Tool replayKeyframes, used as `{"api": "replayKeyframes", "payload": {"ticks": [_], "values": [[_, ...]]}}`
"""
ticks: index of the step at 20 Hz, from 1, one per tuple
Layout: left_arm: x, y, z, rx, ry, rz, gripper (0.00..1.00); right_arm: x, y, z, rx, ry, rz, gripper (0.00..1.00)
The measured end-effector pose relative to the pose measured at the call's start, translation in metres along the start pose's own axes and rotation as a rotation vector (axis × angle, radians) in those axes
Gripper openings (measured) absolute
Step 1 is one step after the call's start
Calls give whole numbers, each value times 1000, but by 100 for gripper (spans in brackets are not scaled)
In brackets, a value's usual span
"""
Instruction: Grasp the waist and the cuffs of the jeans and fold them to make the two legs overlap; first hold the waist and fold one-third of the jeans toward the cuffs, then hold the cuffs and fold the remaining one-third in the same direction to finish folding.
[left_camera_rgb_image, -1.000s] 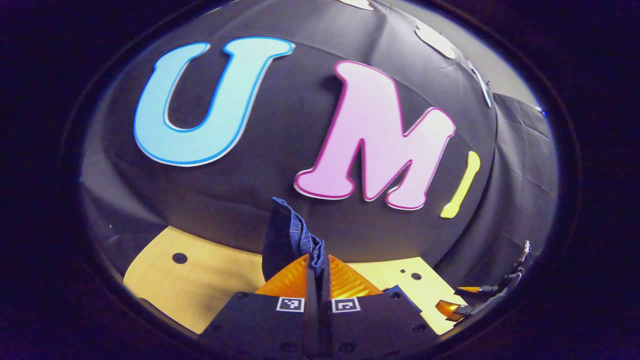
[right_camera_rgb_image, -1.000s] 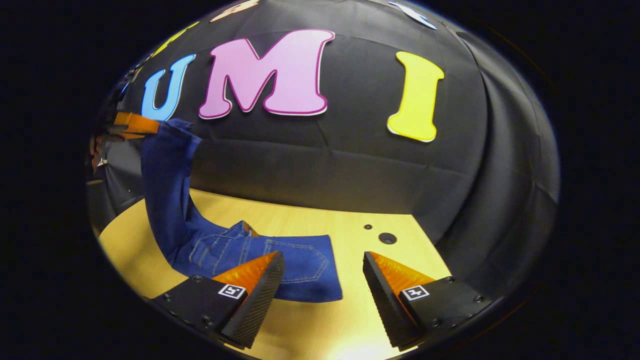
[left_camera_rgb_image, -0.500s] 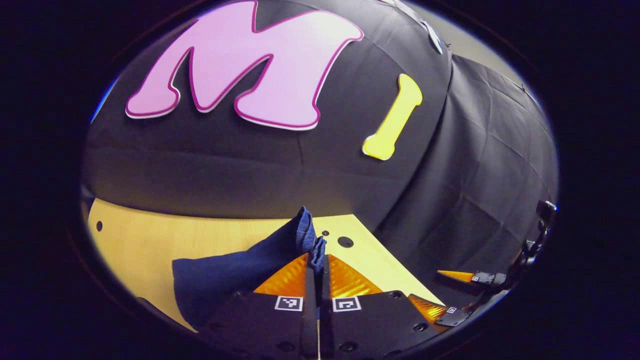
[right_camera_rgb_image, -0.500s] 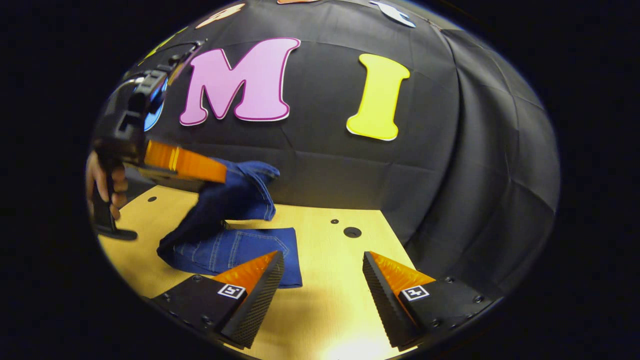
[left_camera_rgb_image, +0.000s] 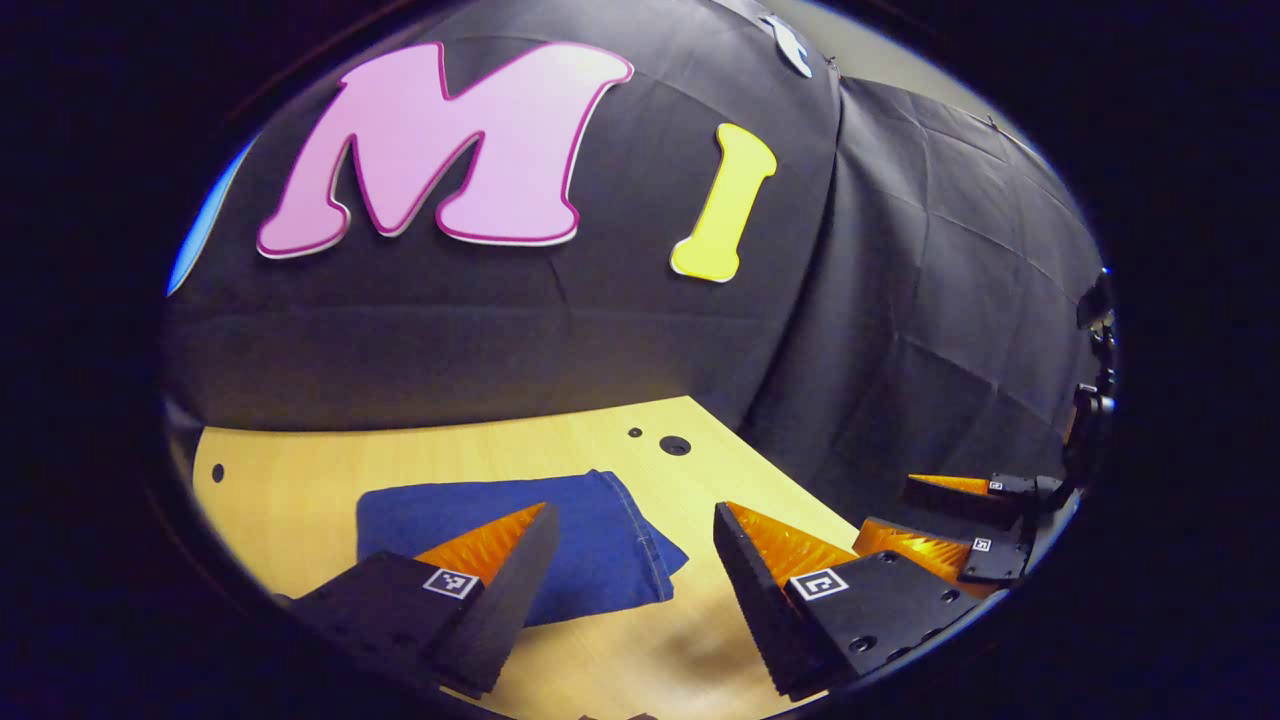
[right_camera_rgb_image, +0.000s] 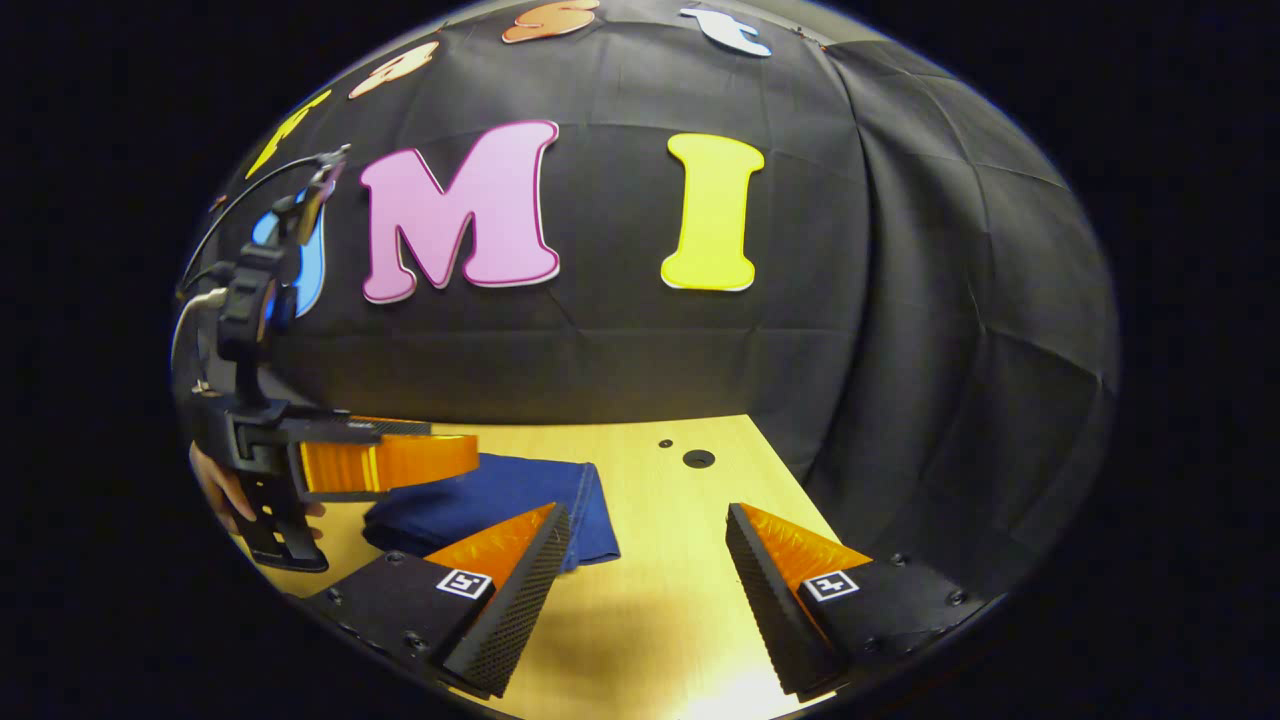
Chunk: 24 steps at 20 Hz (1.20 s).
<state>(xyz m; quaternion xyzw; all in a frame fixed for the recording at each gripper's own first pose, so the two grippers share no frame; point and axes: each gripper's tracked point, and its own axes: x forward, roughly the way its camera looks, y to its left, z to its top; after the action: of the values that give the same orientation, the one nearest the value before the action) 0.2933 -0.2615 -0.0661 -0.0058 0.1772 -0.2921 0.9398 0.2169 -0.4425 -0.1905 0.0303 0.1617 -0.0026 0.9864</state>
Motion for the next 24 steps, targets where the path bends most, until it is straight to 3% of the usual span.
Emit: {"api": "replayKeyframes", "payload": {"ticks": [6, 11, 12, 13, 15, 18, 24], "values": [[-169, 38, 32, 35, -202, 186, 96, -78, 39, 42, -11, -90, 16, 96], [-286, 55, 39, 10, -289, 251, 96, -157, 71, 89, -89, -202, 25, 96], [-305, 61, 42, 18, -311, 269, 92, -171, 75, 98, -117, -230, 21, 96], [-324, 66, 43, 25, -327, 289, 96, -185, 82, 102, -133, -249, 27, 96], [-353, 71, 45, 25, -356, 319, 92, -216, 99, 114, -136, -304, 45, 93], [-378, 73, 45, 8, -383, 347, 96, -244, 118, 122, -101, -357, 77, 96], [-398, 65, 28, 5, -368, 362, 96, -280, 153, 104, -111, -328, 146, 93]]}}
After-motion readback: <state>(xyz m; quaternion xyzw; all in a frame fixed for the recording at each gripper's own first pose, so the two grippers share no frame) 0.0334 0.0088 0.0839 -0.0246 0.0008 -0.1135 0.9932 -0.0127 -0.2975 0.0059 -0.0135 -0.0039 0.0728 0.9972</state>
